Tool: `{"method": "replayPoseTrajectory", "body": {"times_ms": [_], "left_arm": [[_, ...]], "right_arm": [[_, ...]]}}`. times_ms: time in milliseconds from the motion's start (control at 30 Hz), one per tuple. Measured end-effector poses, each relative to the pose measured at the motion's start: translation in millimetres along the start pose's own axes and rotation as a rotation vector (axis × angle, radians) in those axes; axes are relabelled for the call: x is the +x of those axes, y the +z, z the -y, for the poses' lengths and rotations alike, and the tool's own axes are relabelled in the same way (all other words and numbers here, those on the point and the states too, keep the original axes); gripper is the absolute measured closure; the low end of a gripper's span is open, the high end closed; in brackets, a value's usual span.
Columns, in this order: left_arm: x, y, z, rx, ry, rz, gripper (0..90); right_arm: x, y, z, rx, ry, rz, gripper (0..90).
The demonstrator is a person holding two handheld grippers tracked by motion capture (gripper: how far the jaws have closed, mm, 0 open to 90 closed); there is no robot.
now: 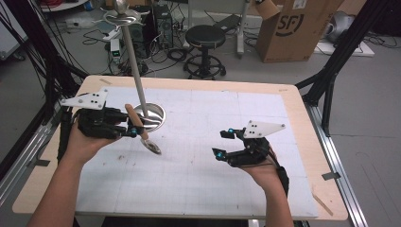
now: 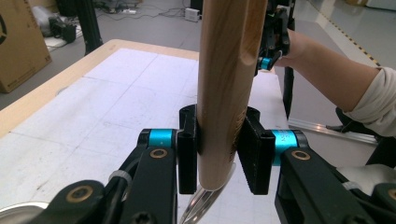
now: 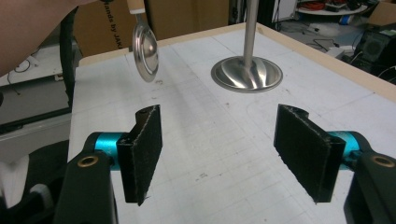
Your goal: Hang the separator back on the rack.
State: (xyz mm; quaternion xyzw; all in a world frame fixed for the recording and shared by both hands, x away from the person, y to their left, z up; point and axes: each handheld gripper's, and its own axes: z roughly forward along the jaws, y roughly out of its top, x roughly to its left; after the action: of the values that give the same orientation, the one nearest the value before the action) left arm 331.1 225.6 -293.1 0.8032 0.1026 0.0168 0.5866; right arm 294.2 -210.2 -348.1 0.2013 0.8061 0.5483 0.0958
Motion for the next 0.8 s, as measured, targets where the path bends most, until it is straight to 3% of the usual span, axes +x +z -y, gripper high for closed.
{"method": "replayPoseTrajectory", "body": {"times_ms": [367, 667, 800], "left_arm": [[10.4, -29.3, -3.6, -0.016, -0.035, -0.038, 70.7], [18.7, -45.1, -18.4, 0.001, -0.034, -0.066, 70.7], [24.3, -52.4, -23.4, -0.015, -0.044, -0.069, 70.7]], "right_arm": [[-2.7, -2.9, 7.0, 0.01, 0.016, 0.027, 27.2], [-3.4, -3.9, 13.1, 0.015, 0.029, 0.028, 27.2], [-3.7, -2.3, 13.5, 0.024, 0.029, 0.028, 27.2]]}}
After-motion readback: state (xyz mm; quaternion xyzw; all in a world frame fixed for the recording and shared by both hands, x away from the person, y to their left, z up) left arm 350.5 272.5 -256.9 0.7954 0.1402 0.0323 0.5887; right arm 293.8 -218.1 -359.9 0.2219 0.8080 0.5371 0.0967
